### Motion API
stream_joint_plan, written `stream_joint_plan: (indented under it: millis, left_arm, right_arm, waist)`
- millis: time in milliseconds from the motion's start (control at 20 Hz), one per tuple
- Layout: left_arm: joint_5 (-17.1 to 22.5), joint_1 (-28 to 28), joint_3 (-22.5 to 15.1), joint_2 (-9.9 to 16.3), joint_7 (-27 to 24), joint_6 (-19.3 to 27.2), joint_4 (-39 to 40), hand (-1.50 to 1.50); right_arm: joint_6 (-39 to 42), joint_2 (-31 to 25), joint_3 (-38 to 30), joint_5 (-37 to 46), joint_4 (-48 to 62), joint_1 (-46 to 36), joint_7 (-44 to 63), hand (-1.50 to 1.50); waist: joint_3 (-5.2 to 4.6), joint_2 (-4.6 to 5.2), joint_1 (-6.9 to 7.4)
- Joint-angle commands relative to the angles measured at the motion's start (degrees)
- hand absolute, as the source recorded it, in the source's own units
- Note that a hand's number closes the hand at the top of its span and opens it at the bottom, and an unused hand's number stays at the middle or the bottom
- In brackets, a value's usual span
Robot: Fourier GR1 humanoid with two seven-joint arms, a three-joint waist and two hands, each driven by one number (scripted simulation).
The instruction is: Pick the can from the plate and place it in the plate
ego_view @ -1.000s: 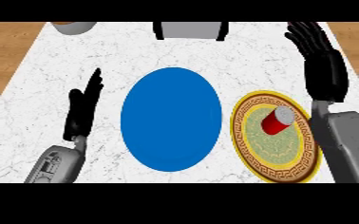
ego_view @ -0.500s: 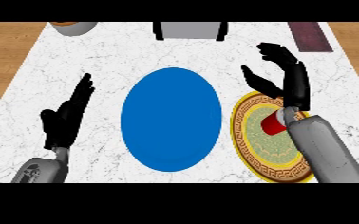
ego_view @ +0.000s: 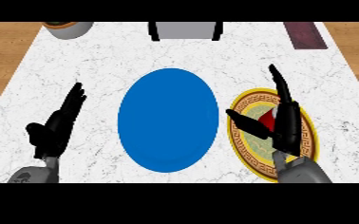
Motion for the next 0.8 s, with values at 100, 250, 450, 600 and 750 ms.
stream_joint_plan:
  millis: [100, 250, 450, 600, 750]
  left_arm:
    - [0.41, 0.28, 1.62, 0.86, 0.44, -0.74, -1.64, 0.0]
    - [-0.13, 2.11, 0.57, -0.35, -2.41, -1.77, 0.66, 0.0]
    - [0.27, -1.85, 1.3, -0.59, 0.88, -0.91, 0.69, 0.0]
    - [-0.47, -0.55, 0.91, -0.29, 0.38, -1.33, -0.59, 0.0]
    - [-2.41, -0.83, 0.14, -1.75, -1.43, -1.17, 0.96, 0.0]
  right_arm:
    - [6.04, -8.64, -0.63, 12.19, -11.3, 5.21, 18.59, -1.5]
    - [14.95, -11.89, 0.32, 14.56, -15.1, 5.28, 28.03, -1.5]
    - [27.87, -16.37, 1.38, 13.43, -17.51, 3.72, 37.53, -1.5]
    - [35.78, -16.21, 0.07, 10.59, -18.26, -0.53, 45.5, -1.5]
    - [40.38, -15.37, -2.32, 7.75, -21.79, -1.31, 49.28, -1.5]
  waist:
    - [-0.03, -0.16, -0.32]
    - [-0.11, -0.12, -0.44]
    - [-0.1, 0.09, -0.38]
    - [0.02, 0.27, 0.79]
    - [0.08, 0.27, 0.62]
